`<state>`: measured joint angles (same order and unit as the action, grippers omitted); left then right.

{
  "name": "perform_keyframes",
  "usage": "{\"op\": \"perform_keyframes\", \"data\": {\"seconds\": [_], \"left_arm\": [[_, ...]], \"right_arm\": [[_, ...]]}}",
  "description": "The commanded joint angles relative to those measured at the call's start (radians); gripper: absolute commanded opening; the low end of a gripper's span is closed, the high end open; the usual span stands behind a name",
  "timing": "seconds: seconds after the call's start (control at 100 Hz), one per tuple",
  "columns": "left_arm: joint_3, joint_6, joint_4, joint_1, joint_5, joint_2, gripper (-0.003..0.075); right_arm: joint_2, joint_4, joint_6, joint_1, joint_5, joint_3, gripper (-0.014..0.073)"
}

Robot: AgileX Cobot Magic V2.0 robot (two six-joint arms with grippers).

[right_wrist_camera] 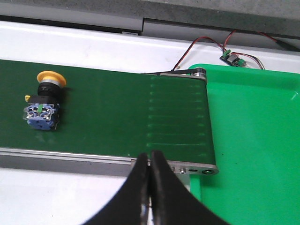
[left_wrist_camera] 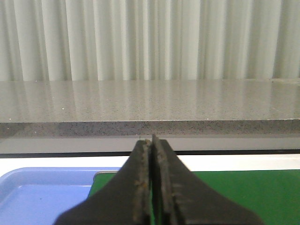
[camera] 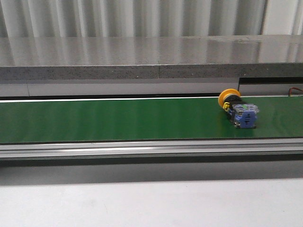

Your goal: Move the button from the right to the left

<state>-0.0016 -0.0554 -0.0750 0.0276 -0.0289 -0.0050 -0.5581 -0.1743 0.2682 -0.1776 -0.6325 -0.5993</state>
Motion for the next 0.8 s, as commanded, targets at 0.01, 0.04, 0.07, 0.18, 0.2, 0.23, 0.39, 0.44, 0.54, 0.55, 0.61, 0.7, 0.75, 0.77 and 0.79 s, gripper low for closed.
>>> {"op": "perform_keyframes", "data": {"seconds": [0.01,0.04,0.07,0.18,0.2,0.23,0.39,0.44,0.54,0.55,0.61,0.7,0.75,0.77,0.79], "left_arm": [[0.024,-0.005,0.002,0.004,-0.078,-0.033,-0.0020],[0.024,-0.005,0.002,0.004,-0.078,-0.033,-0.0020],[0.024,-0.005,0.002,0.004,-0.078,-0.033,-0.0020],[0.024,-0.005,0.002,0.004,-0.078,-0.033,-0.0020],[0.024,-0.005,0.002,0.004,-0.078,-0.033,-0.0020],[0.024,-0.005,0.002,0.004,-0.078,-0.033,-0.0020],[0.024,-0.005,0.002,0.004,-0.078,-0.033,-0.0020],[0.024,-0.005,0.002,0.004,-0.078,-0.033,-0.0020],[0.024,-0.005,0.002,0.004,-0.087,-0.033,-0.0020],[0.024,-0.005,0.002,0.004,-0.089,-0.033,-0.0020],[0.024,-0.005,0.002,0.004,-0.089,-0.033,-0.0020],[0.024,-0.005,0.002,0.004,-0.094,-0.033,-0.0020],[0.024,-0.005,0.002,0.004,-0.101,-0.033,-0.0020],[0.022,-0.005,0.002,0.004,-0.101,-0.033,-0.0020],[0.020,-0.005,0.002,0.004,-0.099,-0.033,-0.0020]], "right_arm": [[0.002,-0.010,0.004,-0.004,0.069,-0.026,-0.0067],[0.002,-0.010,0.004,-0.004,0.069,-0.026,-0.0067],[0.002,-0.010,0.004,-0.004,0.069,-0.026,-0.0067],[0.002,-0.010,0.004,-0.004,0.068,-0.026,-0.0067],[0.002,-0.010,0.004,-0.004,0.068,-0.026,-0.0067],[0.002,-0.010,0.004,-0.004,0.068,-0.026,-0.0067],[0.002,-0.010,0.004,-0.004,0.068,-0.026,-0.0067],[0.002,-0.010,0.004,-0.004,0.068,-0.026,-0.0067],[0.002,-0.010,0.004,-0.004,0.068,-0.026,-0.0067],[0.002,-0.010,0.004,-0.004,0.068,-0.026,-0.0067],[0.002,-0.010,0.004,-0.004,0.068,-0.026,-0.0067],[0.002,-0.010,0.004,-0.004,0.068,-0.026,-0.0067],[0.002,-0.010,0.004,-0.004,0.068,-0.026,-0.0067],[0.002,-0.010,0.004,-0.004,0.068,-0.026,-0.0067],[0.002,-0.010,0.004,-0.004,0.068,-0.026,-0.0067]]}}
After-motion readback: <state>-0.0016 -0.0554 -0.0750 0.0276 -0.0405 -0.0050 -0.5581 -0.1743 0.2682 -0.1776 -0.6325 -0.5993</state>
